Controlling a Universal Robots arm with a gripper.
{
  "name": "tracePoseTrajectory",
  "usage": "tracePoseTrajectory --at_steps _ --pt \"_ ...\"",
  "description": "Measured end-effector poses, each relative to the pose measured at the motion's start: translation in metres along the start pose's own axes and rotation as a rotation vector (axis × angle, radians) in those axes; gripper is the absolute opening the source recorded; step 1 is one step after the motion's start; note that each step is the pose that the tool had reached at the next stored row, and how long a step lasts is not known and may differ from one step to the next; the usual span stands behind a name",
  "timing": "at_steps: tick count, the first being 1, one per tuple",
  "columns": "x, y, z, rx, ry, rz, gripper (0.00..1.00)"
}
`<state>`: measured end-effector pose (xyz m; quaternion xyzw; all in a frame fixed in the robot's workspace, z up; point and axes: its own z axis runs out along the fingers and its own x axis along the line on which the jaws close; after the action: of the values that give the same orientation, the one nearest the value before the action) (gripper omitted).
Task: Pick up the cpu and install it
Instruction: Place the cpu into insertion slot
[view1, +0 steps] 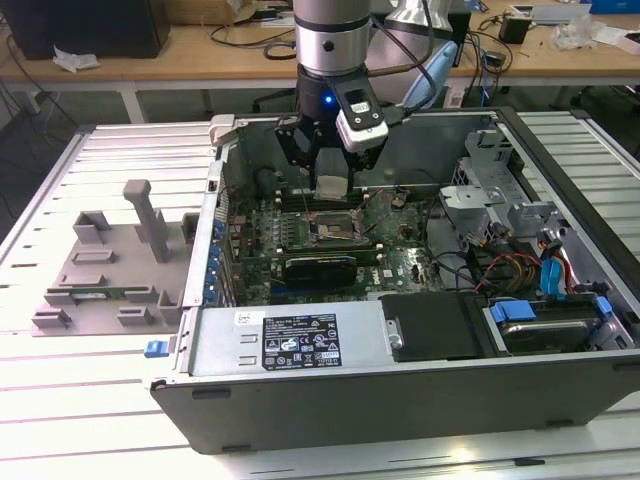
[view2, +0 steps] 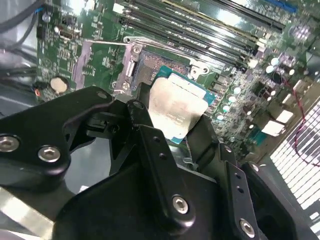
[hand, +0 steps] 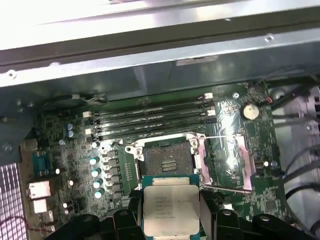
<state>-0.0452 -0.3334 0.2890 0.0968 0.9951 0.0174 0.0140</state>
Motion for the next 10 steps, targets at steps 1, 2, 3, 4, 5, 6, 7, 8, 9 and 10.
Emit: tracePoseTrajectory --at_steps 1,2,3,4,5,6,7,8,9,10 --pt "0.0 0.0 0.0 0.0004 -0.0006 0.016 0.55" --pt "0.0 0.0 0.0001 0.0008 -0.0011 0.031 0.55" --pt "0.0 0.0 0.0002 0.0015 -0.0023 0.062 0.55" --pt "0.0 0.0 0.0003 0.0023 -0.0035 0.094 0.55" --pt "0.0 0.0 0.0003 0.0029 -0.0044 0.118 0.55" --pt "0.0 0.0 0.0004 0.0033 -0.005 0.134 0.55" --pt "0.0 0.0 0.0005 0.0039 -0.0061 0.162 0.55" --pt "0.0 0.0 0.0006 0.0052 -0.0078 0.209 0.55" --pt "0.0 0.0 0.0007 0.0057 -0.0085 0.23 0.55" --pt "0.0 0.0 0.0007 0.006 -0.0092 0.246 0.55"
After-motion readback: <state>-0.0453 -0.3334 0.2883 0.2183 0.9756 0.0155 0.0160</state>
